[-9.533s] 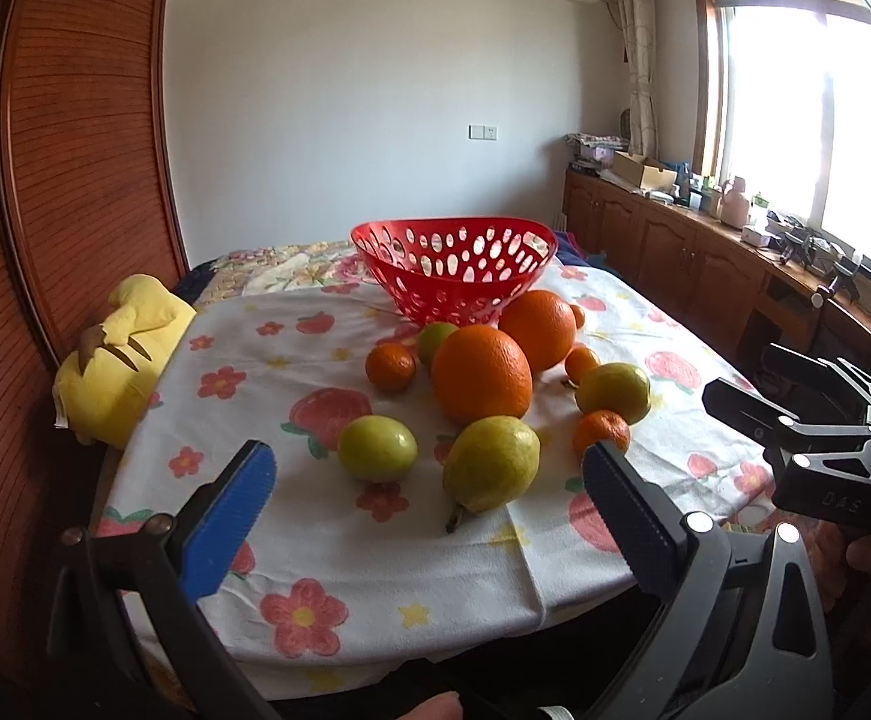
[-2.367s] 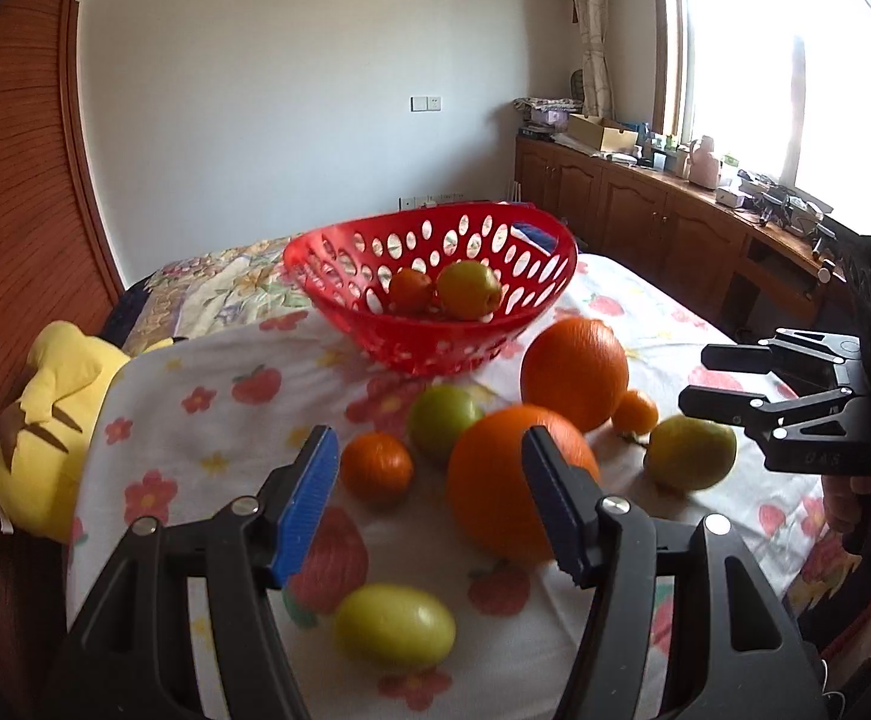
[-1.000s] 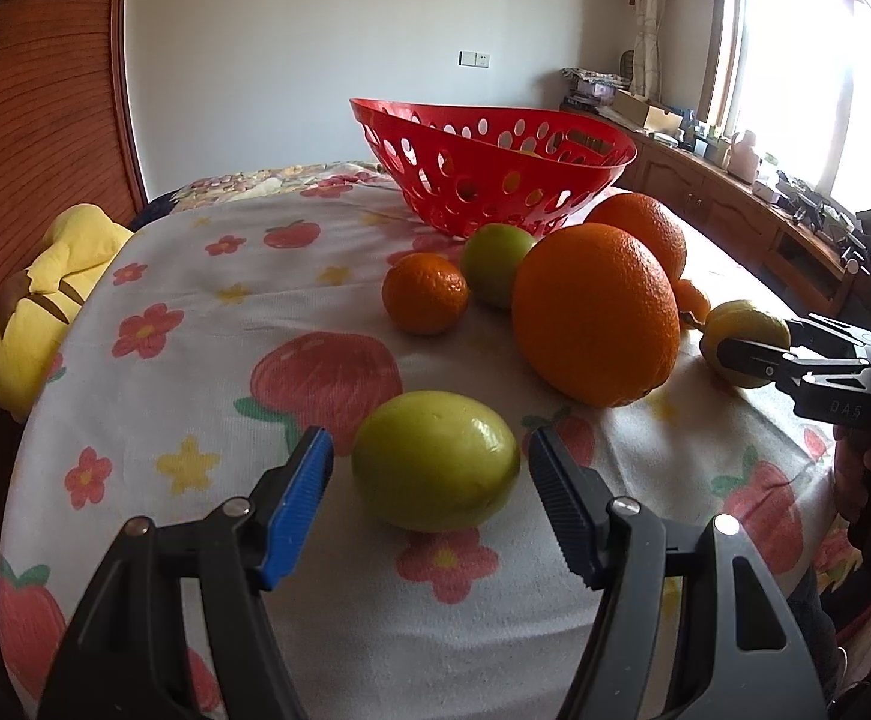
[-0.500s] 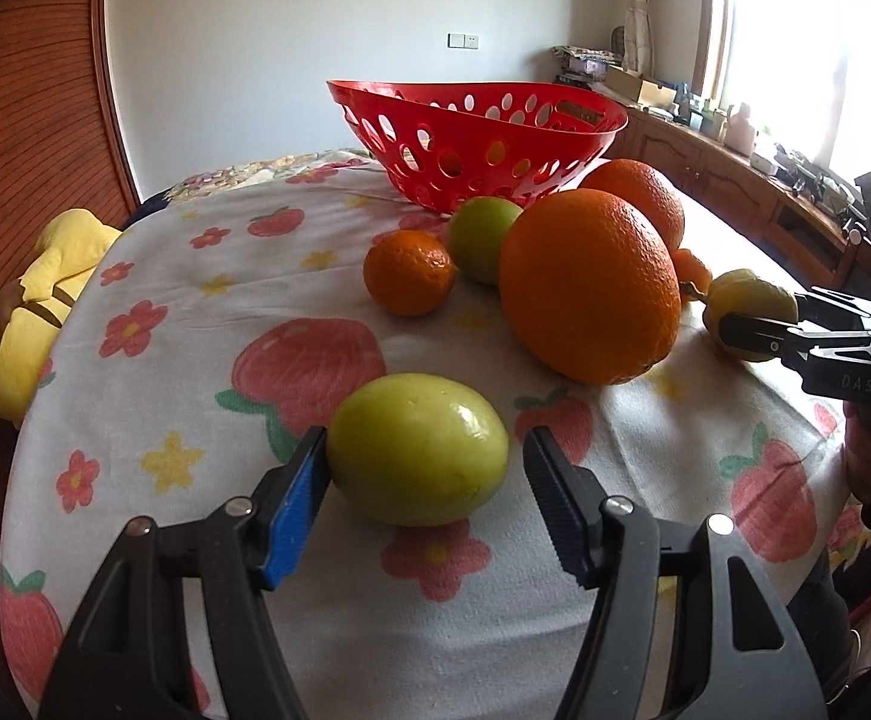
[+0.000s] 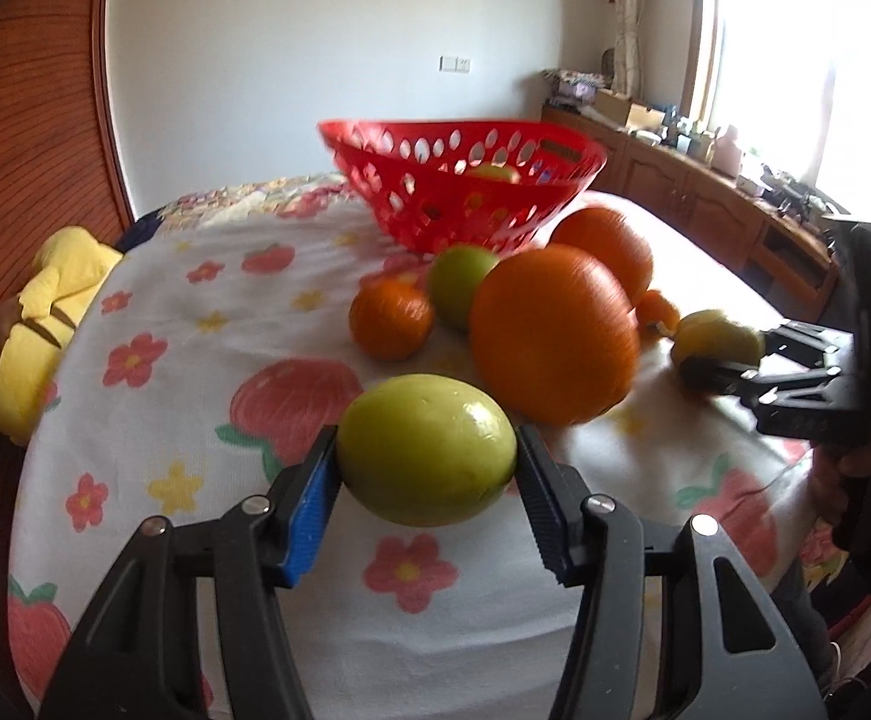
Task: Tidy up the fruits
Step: 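Grasp the yellow-green pear with the right tool while the left tool grasps a green lime, then carry the pear and lime with both tools over the red basket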
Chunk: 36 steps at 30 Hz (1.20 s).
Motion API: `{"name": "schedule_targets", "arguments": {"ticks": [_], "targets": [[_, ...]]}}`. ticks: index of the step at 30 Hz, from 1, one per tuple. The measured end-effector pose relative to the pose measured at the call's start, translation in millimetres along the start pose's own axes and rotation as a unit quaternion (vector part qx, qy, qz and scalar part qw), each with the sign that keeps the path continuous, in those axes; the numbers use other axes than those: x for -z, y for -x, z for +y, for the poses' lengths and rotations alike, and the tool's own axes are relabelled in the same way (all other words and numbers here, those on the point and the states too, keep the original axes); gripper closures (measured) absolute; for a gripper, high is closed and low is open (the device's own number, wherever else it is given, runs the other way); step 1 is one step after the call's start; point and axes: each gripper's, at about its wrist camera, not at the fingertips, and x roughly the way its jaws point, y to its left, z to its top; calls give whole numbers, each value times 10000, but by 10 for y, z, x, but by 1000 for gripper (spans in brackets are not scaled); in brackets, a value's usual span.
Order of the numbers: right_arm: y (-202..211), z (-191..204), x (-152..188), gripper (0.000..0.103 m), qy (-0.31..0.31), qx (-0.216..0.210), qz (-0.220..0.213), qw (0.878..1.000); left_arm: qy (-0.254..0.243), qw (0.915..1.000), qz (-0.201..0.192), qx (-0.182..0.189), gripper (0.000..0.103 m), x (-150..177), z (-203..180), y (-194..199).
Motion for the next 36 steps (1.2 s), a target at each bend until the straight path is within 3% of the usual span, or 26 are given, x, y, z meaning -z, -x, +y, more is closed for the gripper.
{"name": "schedule_targets", "arguments": {"ticks": [6,10,27,36], "targets": [[-2,5,1,32,-12,0,-6,10000,-105,9995,-264,122,48,-150,-138,196],[16,20,8,40,5,-10,-85,10000,-181,9989,-380,197,48,-230,-228,279],[149,54,25,41,175,-24,-244,9995,-369,9973,-549,331,48,-445,-374,291],[404,53,-287,41,393,-223,-594,9972,-381,9960,-718,362,48,-751,-270,183]]}}
